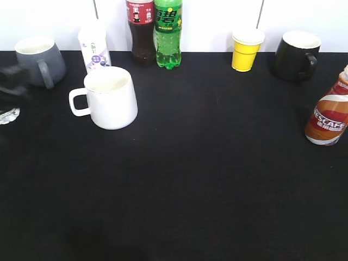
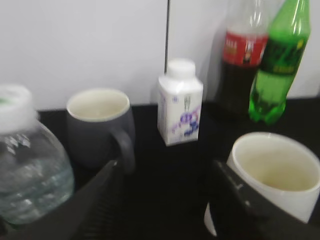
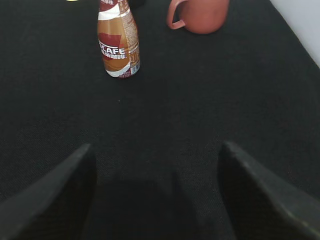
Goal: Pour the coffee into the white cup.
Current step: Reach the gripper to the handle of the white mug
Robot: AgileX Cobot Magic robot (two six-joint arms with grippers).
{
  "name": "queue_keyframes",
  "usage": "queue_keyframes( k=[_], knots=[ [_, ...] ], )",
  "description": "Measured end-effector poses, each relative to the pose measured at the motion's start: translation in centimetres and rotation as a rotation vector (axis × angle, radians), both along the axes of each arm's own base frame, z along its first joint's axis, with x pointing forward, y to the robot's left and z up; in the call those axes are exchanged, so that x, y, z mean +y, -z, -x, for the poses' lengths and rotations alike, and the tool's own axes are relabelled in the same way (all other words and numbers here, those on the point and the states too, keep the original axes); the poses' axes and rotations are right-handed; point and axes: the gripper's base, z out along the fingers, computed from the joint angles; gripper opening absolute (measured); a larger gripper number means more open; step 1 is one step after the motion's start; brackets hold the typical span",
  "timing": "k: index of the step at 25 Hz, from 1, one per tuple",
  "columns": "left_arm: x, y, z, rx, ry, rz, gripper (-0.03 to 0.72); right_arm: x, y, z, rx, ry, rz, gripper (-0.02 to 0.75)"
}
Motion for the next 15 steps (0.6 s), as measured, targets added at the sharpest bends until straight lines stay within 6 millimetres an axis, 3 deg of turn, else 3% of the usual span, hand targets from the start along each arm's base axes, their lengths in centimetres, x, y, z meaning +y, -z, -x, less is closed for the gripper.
queue_keyframes(
  k=[5, 15],
  knots=[
    [-2.4, 5.0, -1.5, 0.06, 0.083, -0.024, 0.417, 0.0, 0.0, 0.0, 0.0, 0.0, 0.0, 0.574],
    [-3.3, 7.9, -3.0, -0.004, 0.106, -0.027, 0.417, 0.0, 0.0, 0.0, 0.0, 0.0, 0.0, 0.574]
  ],
)
